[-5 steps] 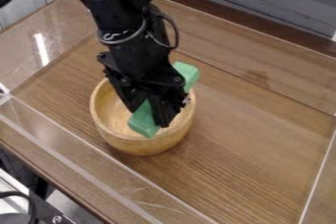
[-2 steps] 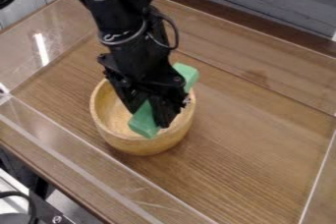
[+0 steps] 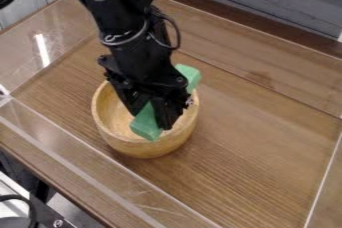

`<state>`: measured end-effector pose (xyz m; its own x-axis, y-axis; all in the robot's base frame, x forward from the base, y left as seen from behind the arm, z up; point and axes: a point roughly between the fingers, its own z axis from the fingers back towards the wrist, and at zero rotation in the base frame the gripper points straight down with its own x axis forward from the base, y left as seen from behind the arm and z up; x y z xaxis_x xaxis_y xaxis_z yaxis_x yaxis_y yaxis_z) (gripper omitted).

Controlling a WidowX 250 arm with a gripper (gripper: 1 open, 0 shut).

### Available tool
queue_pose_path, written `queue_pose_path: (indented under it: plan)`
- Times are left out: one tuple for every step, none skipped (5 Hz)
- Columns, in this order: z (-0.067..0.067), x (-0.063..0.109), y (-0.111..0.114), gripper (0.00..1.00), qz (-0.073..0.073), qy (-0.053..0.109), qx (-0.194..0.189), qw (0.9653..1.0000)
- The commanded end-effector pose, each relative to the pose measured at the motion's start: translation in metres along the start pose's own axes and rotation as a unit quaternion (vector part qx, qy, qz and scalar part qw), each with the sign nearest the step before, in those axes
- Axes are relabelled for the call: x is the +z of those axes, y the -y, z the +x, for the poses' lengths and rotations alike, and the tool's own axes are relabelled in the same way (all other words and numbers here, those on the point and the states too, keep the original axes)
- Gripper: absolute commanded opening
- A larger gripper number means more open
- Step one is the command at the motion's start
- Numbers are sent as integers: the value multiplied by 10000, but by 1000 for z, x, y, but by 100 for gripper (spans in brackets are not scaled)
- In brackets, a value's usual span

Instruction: Put the green block in the brown bowl

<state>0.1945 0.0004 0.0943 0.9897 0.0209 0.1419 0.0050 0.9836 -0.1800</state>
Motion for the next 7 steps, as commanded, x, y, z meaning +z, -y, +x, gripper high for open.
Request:
queue_pose_path:
  plan:
    - [12,10,-2,0,21,240,30,9997]
    - [13,10,-3,100,14,237,41,9997]
    - [15,11,-4,100,-7,247,67,9997]
    - [19,14,-6,100,-39,265,88,9996]
    - [24,16,-7,100,-76,290,112,9995]
    - [30,22,-9,100,-126,342,161,9992]
    - [39,30,-11,100,-180,428,229,9987]
